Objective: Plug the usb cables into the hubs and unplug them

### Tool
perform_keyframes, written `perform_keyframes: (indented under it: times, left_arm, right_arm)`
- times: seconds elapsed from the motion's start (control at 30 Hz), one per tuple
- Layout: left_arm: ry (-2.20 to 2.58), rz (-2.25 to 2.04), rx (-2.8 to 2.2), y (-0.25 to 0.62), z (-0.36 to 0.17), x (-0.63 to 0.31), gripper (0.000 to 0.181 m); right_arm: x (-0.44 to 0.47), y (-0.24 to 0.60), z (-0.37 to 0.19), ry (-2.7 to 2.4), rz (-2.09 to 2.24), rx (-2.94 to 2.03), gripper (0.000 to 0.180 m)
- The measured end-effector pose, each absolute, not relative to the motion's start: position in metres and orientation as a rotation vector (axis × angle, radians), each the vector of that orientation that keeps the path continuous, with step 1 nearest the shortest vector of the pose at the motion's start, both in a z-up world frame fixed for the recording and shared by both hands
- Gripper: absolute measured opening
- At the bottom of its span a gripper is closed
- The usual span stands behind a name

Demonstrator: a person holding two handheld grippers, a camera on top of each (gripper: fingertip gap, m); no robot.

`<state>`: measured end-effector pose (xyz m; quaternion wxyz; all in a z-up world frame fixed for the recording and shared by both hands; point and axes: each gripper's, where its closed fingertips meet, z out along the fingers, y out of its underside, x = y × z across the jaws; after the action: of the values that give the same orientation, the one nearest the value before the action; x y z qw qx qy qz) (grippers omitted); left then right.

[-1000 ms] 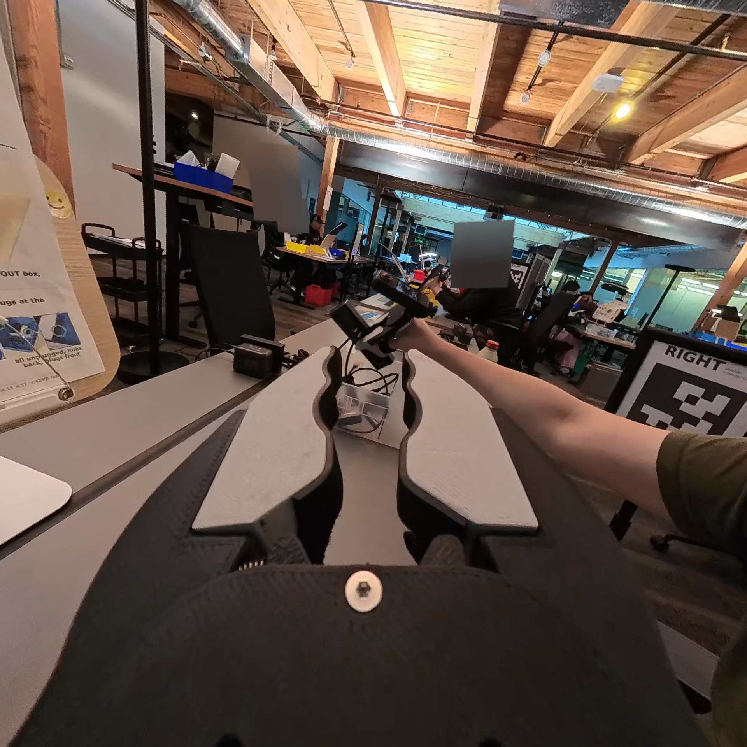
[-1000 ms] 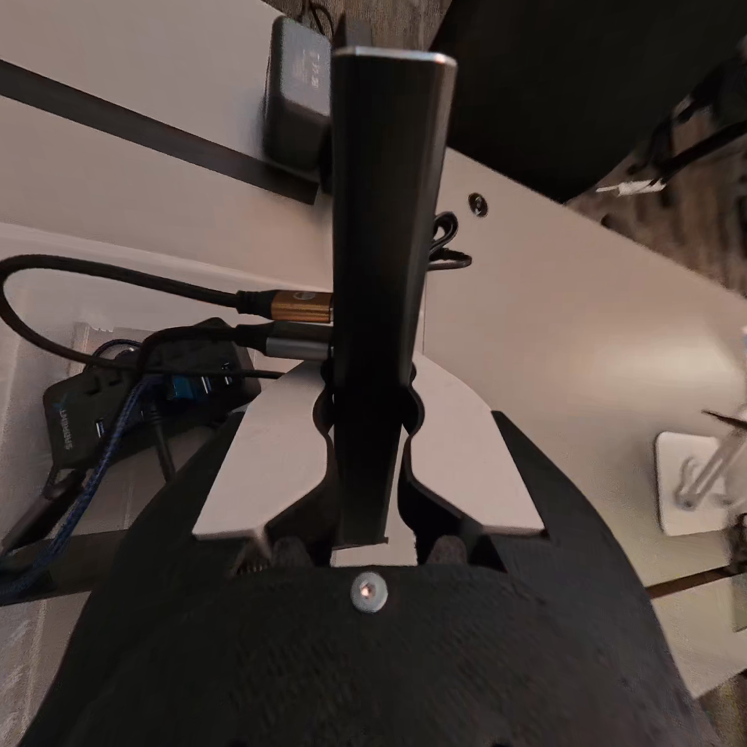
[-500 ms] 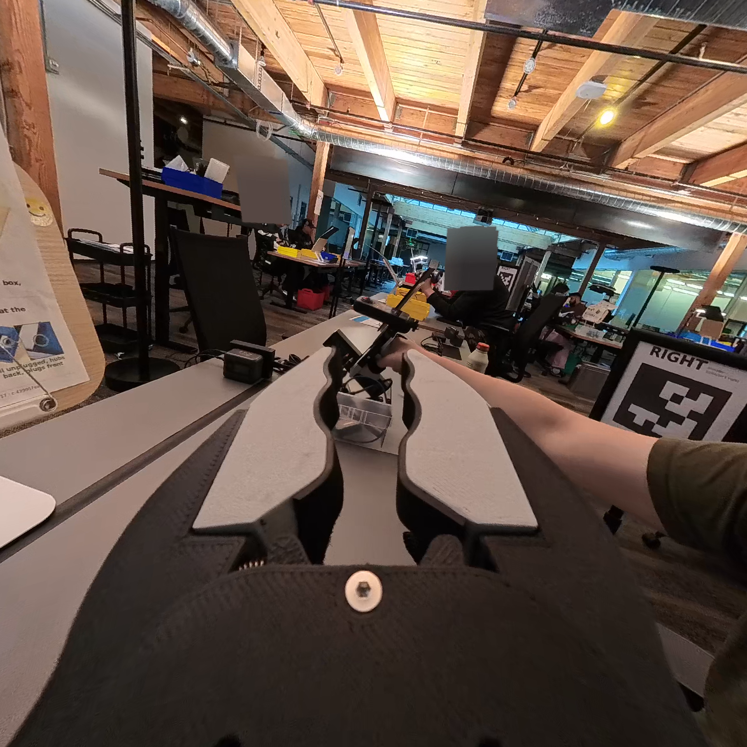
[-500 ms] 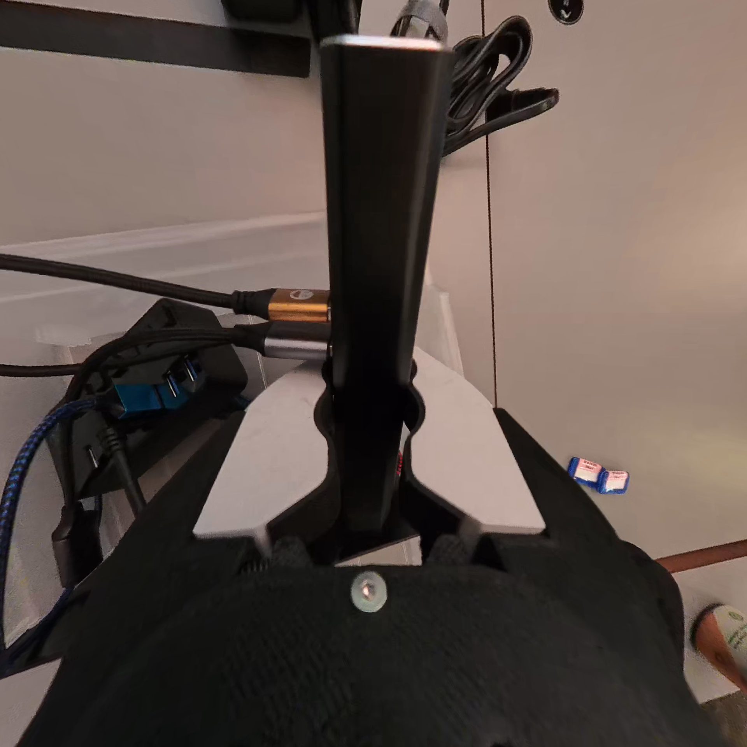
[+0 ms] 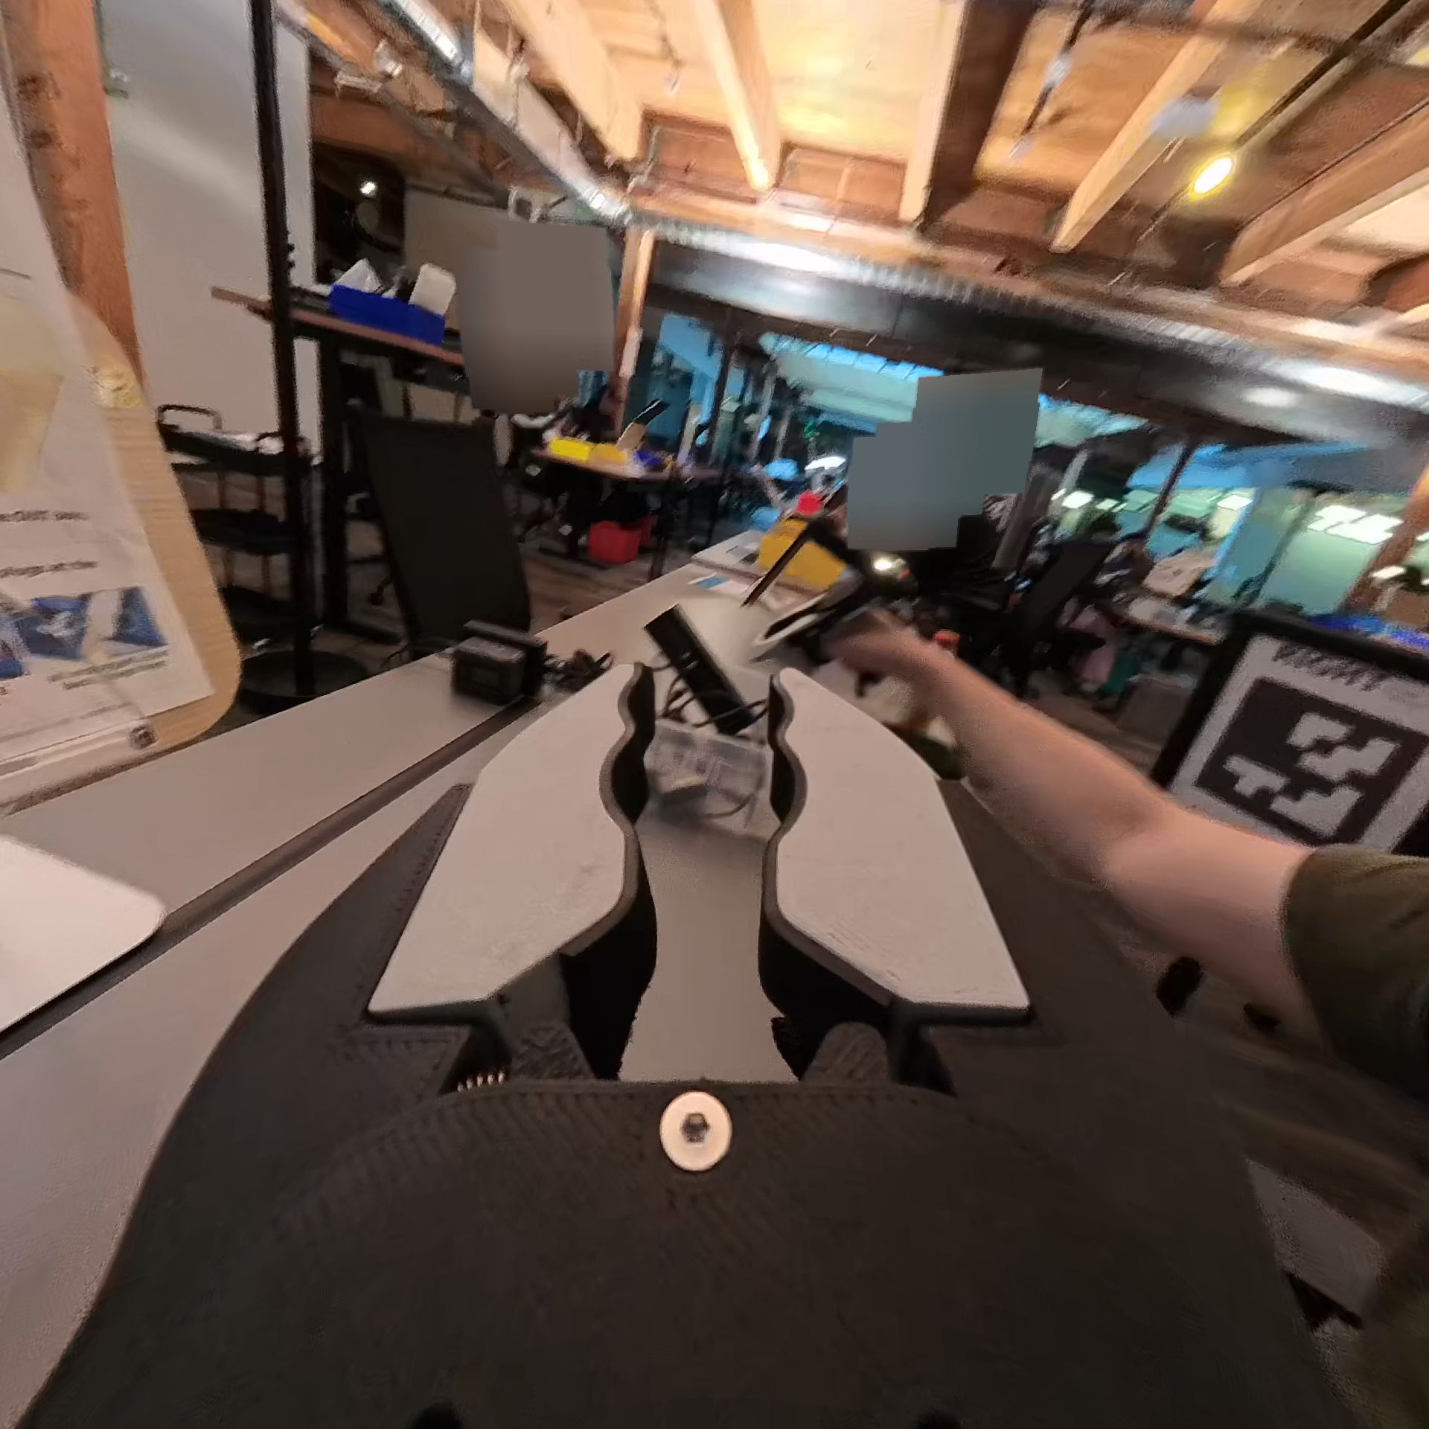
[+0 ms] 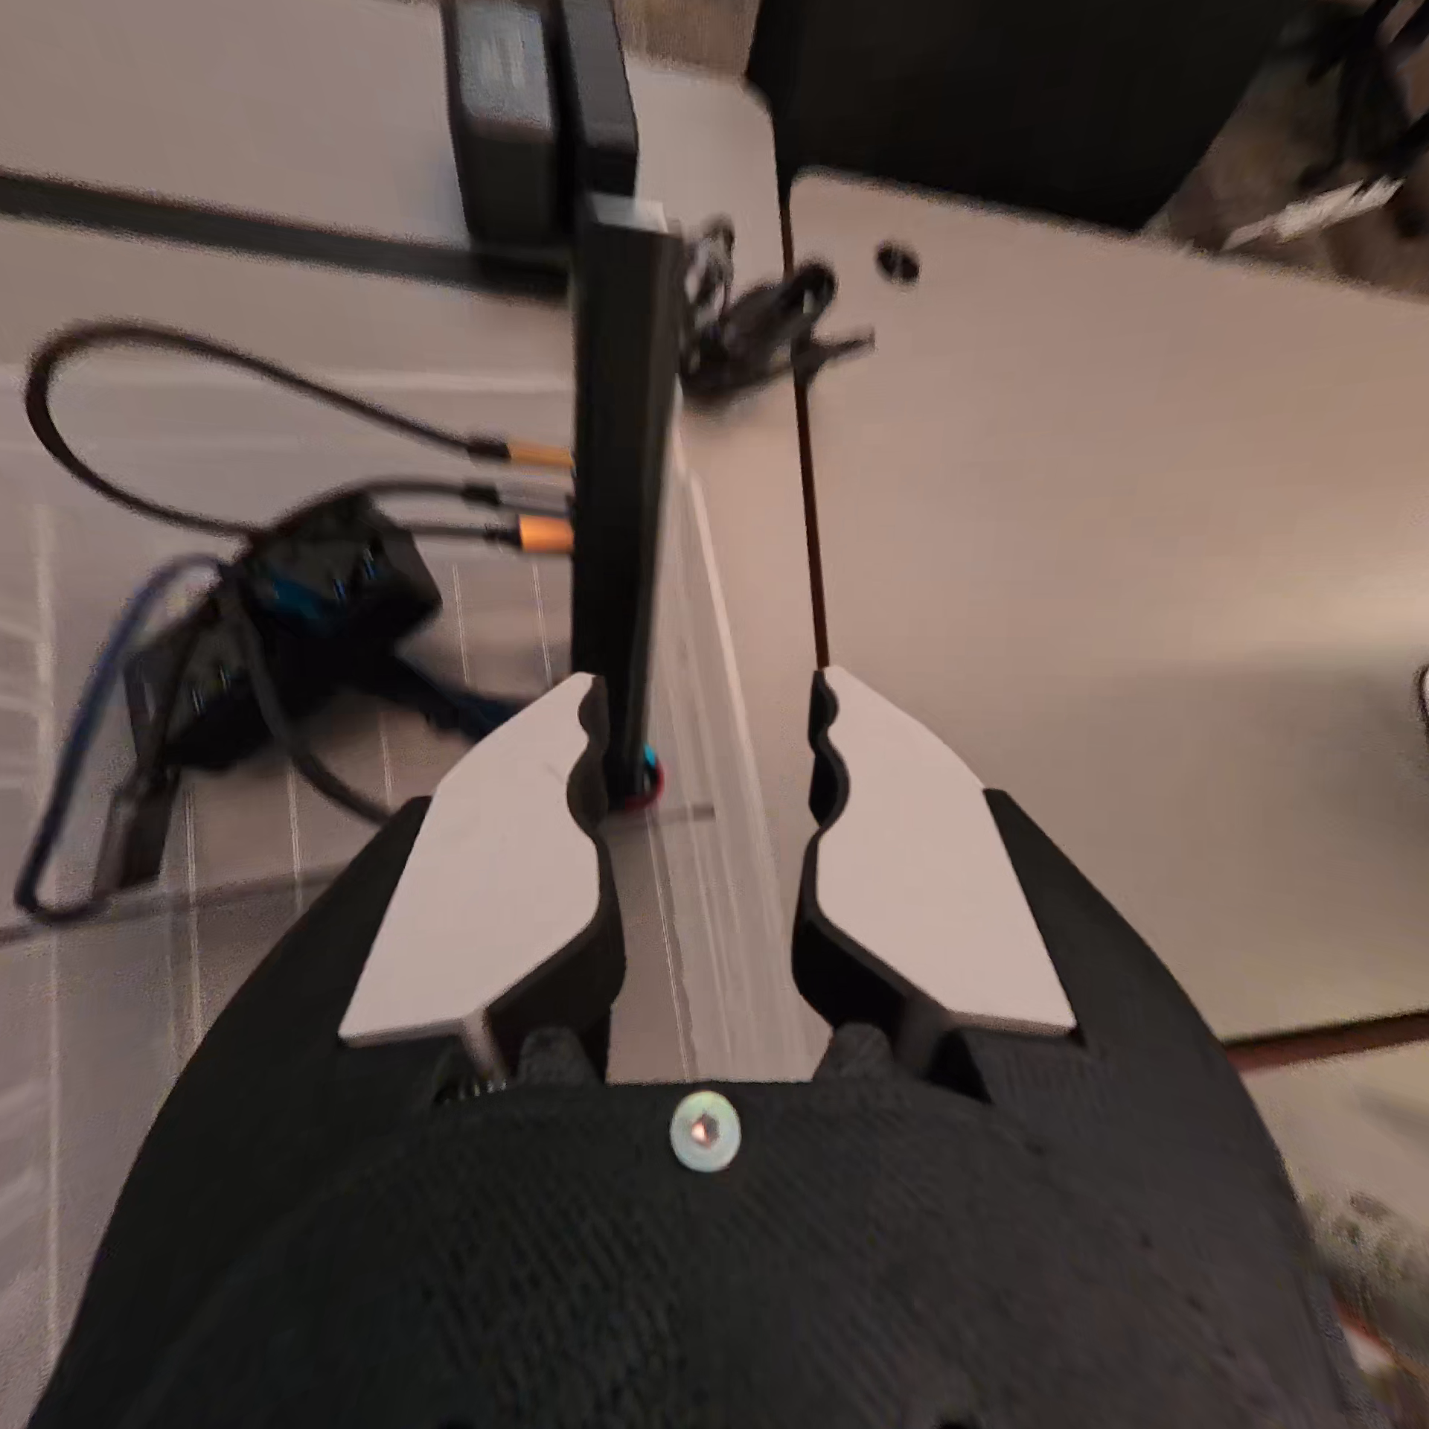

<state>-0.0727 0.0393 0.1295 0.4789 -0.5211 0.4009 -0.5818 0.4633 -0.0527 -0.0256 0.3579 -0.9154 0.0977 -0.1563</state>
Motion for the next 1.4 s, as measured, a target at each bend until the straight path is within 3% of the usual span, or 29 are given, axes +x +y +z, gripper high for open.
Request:
perform_keyframes:
  times: [0.13,0.2,0.3,0.43,0.63,0.83,1.03,1.1,1.2,1.27,1.4]
  left_arm:
    - [1.060,-1.084,-1.415,0.062,0.097,-0.069,0.028]
    - [1.105,-0.933,-1.476,0.070,0.082,-0.069,0.029]
    - [1.143,-1.030,-1.525,0.057,0.079,-0.065,0.031]
    - [1.027,-1.134,-1.583,0.052,0.103,-0.096,0.041]
    - [0.629,-0.818,-1.688,0.096,0.131,-0.257,0.061]
    - [0.254,-0.306,-2.075,0.129,0.060,-0.453,0.068]
    - [-0.040,-0.350,-2.291,0.138,-0.015,-0.539,0.061]
    - [-0.032,-0.359,-2.402,0.134,-0.041,-0.542,0.056]
    - [-0.042,-0.340,-2.493,0.130,-0.059,-0.544,0.031]
    - [-0.040,-0.337,-2.531,0.129,-0.065,-0.543,0.025]
    - [-0.016,-0.390,-2.647,0.123,-0.085,-0.532,0.026]
  right_arm:
    - [0.479,-0.119,-0.068,0.312,-0.318,-2.613,0.050]
    - [0.474,-0.146,-0.091,0.341,-0.201,-2.705,0.038]
    - [0.454,-0.168,-0.120,0.418,0.076,-2.754,0.010]
    - [0.441,-0.166,-0.116,0.453,0.205,-2.628,0.007]
    - [0.401,-0.174,-0.117,0.300,0.181,-2.732,0.009]
    - [0.407,-0.152,-0.109,0.345,0.050,-2.796,0.020]
    - [0.418,-0.140,-0.131,0.534,0.086,-2.925,0.013]
    - [0.413,-0.140,-0.133,0.576,0.148,-2.946,0.006]
    - [0.410,-0.140,-0.134,0.609,0.225,-2.943,0.006]
    - [0.410,-0.140,-0.134,0.606,0.209,-2.952,0.006]
    - [0.407,-0.142,-0.135,0.584,0.220,-2.962,0.006]
